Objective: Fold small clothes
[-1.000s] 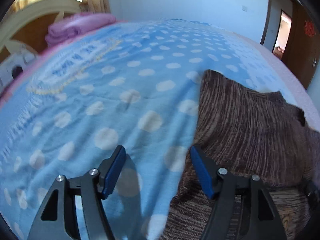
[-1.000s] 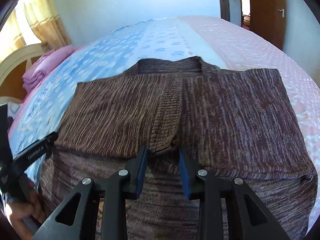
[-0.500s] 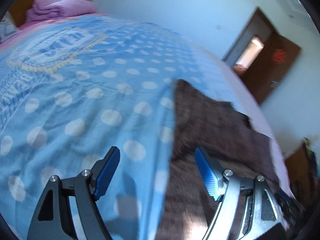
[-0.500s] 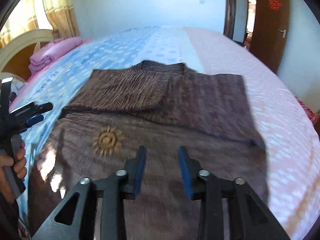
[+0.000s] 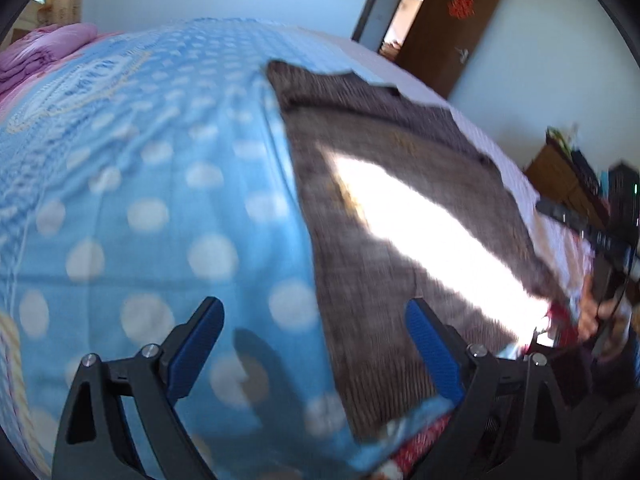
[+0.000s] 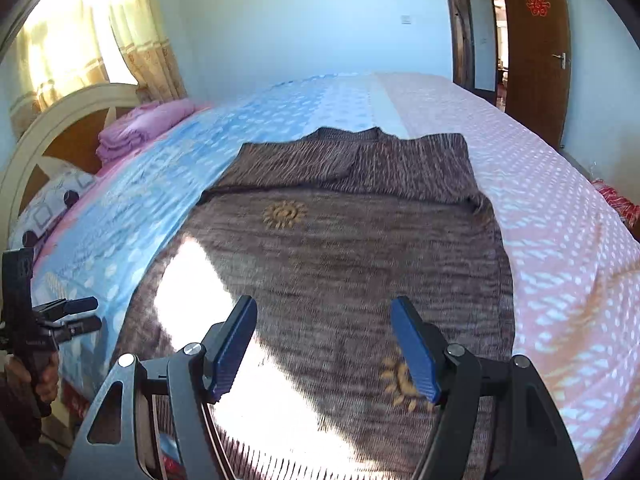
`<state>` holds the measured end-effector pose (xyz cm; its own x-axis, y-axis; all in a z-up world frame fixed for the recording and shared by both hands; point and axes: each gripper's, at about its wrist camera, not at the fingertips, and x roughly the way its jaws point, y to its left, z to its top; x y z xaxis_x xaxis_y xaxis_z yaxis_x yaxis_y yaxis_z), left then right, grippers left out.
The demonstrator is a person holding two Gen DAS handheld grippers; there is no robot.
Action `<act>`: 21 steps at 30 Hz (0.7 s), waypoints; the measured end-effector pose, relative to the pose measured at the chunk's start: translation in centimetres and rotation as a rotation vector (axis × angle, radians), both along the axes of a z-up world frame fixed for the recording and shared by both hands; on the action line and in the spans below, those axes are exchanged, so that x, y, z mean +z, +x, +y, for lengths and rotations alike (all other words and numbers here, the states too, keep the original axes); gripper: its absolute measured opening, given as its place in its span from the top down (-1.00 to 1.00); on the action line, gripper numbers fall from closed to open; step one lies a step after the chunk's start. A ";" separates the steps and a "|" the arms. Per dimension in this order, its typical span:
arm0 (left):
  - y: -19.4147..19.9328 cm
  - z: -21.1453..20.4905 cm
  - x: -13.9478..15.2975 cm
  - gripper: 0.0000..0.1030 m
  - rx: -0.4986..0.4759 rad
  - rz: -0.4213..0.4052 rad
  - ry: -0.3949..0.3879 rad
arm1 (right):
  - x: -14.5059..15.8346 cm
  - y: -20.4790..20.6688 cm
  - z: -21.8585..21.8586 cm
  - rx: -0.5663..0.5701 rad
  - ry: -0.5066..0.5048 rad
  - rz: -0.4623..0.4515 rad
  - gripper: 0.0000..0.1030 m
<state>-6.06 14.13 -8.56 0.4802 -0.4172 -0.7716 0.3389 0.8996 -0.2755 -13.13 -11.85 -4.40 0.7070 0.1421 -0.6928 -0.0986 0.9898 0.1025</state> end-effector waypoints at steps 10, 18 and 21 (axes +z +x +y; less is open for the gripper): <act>-4.0 -4.3 -2.1 -0.47 -0.105 0.011 0.061 | 0.8 -2.9 -0.9 -0.026 -0.044 -0.011 -0.36; -3.8 -3.1 -2.2 0.66 -0.043 0.043 0.013 | 0.0 -2.8 -0.2 -0.005 -0.017 0.027 -0.36; -3.1 -2.3 -2.4 0.80 -0.023 0.101 -0.068 | -0.5 -3.0 1.3 0.081 0.023 0.044 -0.36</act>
<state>-9.17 11.87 -11.00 0.3913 -0.4800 -0.7852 0.3263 0.8701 -0.3693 -16.16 -10.52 -4.91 0.6612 0.2138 -0.7191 -0.1733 0.9761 0.1309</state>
